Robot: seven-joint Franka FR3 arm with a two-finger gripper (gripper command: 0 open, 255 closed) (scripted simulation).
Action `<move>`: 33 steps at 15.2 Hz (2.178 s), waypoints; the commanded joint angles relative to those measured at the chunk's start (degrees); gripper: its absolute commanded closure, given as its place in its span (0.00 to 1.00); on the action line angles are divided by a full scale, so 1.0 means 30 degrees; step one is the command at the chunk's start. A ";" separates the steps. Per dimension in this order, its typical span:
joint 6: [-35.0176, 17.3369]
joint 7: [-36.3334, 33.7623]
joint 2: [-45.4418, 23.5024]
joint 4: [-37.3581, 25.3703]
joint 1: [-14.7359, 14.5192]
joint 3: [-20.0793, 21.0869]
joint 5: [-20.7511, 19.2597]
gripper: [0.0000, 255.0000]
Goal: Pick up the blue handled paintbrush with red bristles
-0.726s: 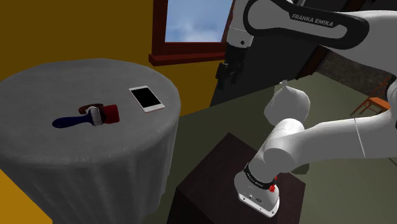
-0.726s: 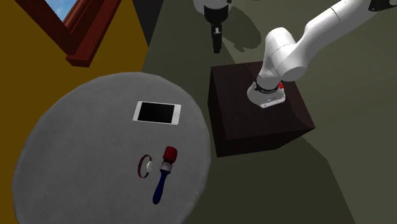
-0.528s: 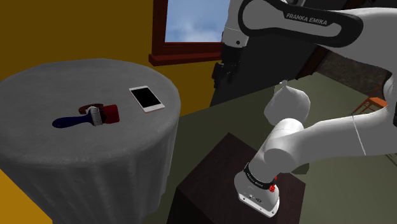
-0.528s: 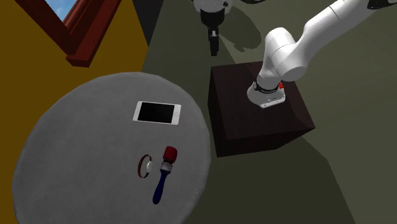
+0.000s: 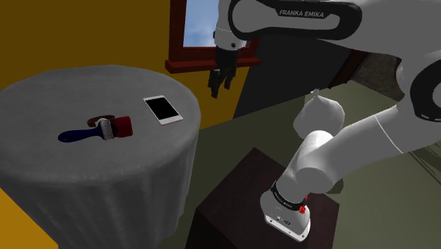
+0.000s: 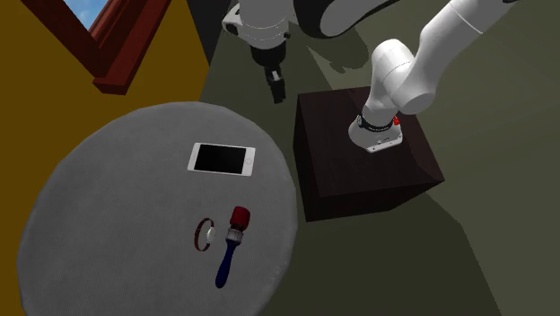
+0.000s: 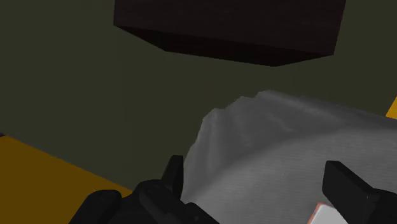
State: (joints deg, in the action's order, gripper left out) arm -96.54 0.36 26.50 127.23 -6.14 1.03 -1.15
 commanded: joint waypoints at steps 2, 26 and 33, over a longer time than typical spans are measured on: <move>-0.0555 0.0506 -0.1818 -0.1383 -0.0611 0.0553 0.0039 0.00; -0.0944 0.3653 -1.4850 -1.4433 -0.5497 0.4942 -0.3103 0.00; -0.0873 0.4181 -1.7045 -1.6644 -0.6735 0.5444 -0.4079 0.00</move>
State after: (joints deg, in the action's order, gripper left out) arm -98.54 12.94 -24.36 76.95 -26.25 17.34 -13.25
